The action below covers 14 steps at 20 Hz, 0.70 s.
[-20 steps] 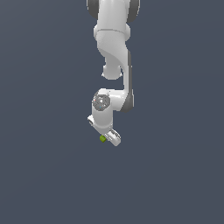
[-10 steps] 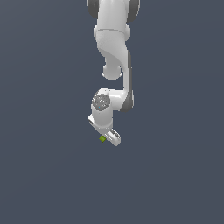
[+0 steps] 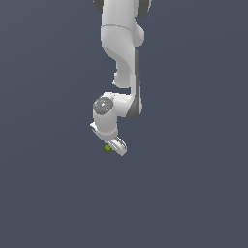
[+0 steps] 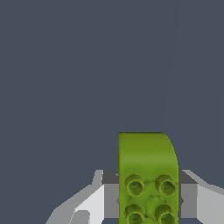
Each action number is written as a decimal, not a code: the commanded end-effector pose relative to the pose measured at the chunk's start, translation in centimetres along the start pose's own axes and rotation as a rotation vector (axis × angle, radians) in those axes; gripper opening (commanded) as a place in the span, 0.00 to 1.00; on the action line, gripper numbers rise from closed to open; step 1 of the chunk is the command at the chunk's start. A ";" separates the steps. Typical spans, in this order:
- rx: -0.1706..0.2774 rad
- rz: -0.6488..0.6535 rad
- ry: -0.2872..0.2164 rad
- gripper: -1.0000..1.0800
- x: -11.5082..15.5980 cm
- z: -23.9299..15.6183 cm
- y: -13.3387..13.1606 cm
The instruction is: Pick up the object and move it to a goal position.
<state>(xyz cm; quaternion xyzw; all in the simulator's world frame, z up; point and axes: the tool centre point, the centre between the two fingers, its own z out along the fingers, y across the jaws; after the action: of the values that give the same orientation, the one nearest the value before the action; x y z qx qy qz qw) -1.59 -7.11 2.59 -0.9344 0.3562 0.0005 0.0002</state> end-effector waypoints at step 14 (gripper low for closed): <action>0.001 0.002 0.001 0.00 1.4 -3.5 9.8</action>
<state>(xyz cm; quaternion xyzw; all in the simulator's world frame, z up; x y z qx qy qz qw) -6.82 -15.04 5.89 -0.9338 0.3579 0.0000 0.0002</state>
